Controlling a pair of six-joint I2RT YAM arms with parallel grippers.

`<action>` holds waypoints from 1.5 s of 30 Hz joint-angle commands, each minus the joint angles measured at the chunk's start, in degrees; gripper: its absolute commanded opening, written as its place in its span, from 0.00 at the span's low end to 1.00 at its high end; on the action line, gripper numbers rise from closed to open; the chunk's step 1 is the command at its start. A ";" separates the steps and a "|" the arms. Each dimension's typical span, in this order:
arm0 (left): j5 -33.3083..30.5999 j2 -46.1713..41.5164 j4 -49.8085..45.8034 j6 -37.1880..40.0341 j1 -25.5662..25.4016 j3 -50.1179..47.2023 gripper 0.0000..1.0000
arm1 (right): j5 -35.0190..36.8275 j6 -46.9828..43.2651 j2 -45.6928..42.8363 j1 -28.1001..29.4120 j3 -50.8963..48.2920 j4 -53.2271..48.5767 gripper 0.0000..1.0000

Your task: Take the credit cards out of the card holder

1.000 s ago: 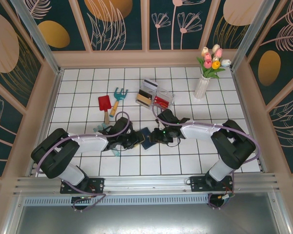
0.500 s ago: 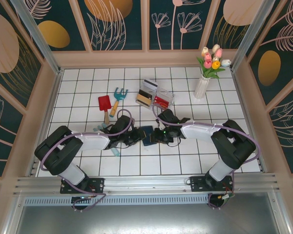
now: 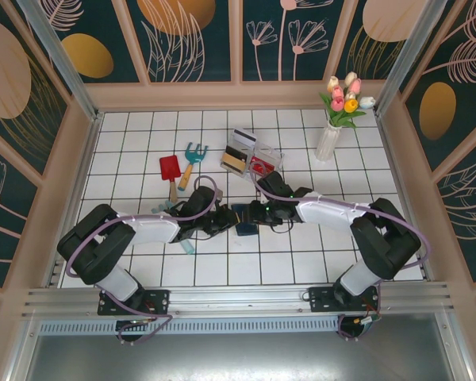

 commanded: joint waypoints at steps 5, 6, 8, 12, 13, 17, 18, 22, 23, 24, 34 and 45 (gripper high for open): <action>0.68 -0.89 -1.94 1.83 -0.31 1.21 0.00 | 3.64 0.05 2.92 0.31 2.81 -1.55 0.47; 0.74 -0.89 -2.06 1.85 -0.33 1.21 0.00 | 3.39 -0.19 3.26 0.32 2.82 -1.42 0.47; 0.75 -0.93 -2.08 1.99 -0.28 1.22 0.00 | 1.94 -1.16 4.47 0.40 3.36 -1.50 0.47; 0.59 -1.15 -2.17 2.17 -0.31 1.29 0.00 | 1.26 -2.11 6.48 0.84 4.39 -1.81 0.48; 0.55 -1.24 -2.32 2.17 -0.31 1.34 0.00 | 1.26 -2.18 6.79 0.87 4.49 -1.84 0.48; -0.02 -1.50 -2.73 2.09 -0.25 1.38 0.00 | 0.46 -2.70 7.36 0.85 4.18 -1.42 0.49; -0.02 -1.42 -2.69 2.17 -0.30 1.47 0.00 | -0.86 -2.91 7.23 0.77 3.79 -0.68 0.51; 0.07 -1.24 -2.77 2.33 -0.39 1.74 0.00 | -3.82 -3.16 6.80 0.80 2.86 1.12 0.53; -0.06 -1.24 -2.77 2.42 -0.33 1.73 0.00 | -3.29 -3.07 6.84 0.82 2.86 0.81 0.53; -0.02 -1.24 -2.80 2.44 -0.29 1.73 0.00 | -2.59 -3.10 6.94 0.83 2.73 0.44 0.53; -5.22 -2.50 -10.13 4.45 -0.26 2.72 0.00 | 16.68 -0.51 5.87 0.68 2.65 -8.90 0.44; -5.11 -1.42 -10.42 4.78 -0.32 3.22 0.00 | 15.27 2.22 3.06 -0.37 0.31 -7.27 0.32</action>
